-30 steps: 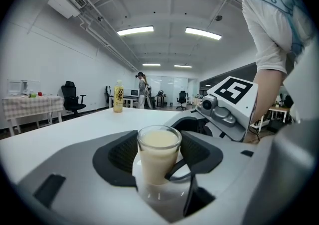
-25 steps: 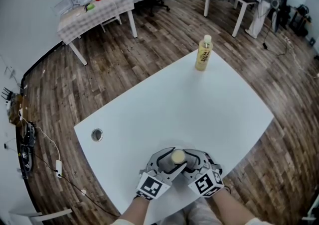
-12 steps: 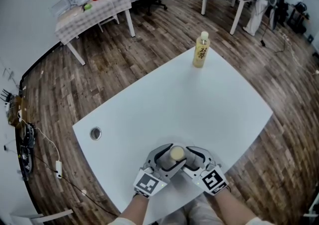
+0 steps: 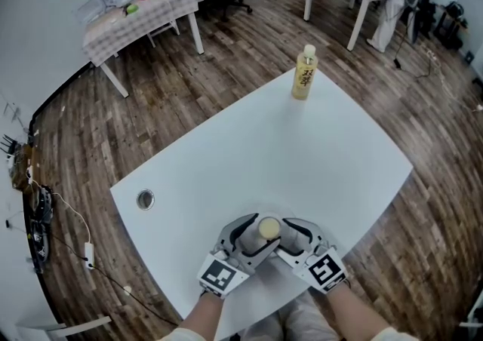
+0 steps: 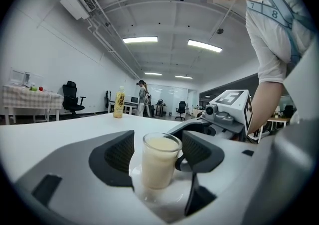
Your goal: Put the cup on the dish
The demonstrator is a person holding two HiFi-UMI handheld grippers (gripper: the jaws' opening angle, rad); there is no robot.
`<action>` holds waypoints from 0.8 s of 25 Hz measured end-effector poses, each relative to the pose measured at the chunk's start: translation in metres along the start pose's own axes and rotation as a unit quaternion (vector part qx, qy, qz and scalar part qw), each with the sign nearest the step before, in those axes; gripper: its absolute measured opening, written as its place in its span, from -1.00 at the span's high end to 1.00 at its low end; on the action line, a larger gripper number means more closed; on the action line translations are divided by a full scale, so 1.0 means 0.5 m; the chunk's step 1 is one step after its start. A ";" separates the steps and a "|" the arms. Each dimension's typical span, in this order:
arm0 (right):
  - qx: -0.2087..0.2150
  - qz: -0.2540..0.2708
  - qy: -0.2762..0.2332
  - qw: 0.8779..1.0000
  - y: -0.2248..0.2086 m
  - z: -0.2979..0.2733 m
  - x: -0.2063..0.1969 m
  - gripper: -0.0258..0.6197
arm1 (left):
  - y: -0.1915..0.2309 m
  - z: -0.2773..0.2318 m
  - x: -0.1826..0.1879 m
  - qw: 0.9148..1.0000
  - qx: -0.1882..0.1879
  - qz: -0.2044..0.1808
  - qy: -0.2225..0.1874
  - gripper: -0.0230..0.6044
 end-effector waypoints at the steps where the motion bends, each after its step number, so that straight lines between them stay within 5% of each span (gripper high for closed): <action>1: -0.001 -0.001 -0.002 1.000 0.001 0.000 0.001 0.14 | 0.000 0.003 0.000 1.000 0.002 0.003 -0.002 0.00; 20: -0.040 0.001 -0.037 0.999 0.020 0.050 0.058 0.14 | -0.014 0.061 0.065 0.996 0.026 0.056 -0.067 -0.05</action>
Point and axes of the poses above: the fingertips, and each gripper's own axes: z backward along the fingers, y to its left, x out of its top, the point moved 8 cm from there along z, backward along the fingers, and after that the axes turned 2 degrees about z, right-handed, at the moved point
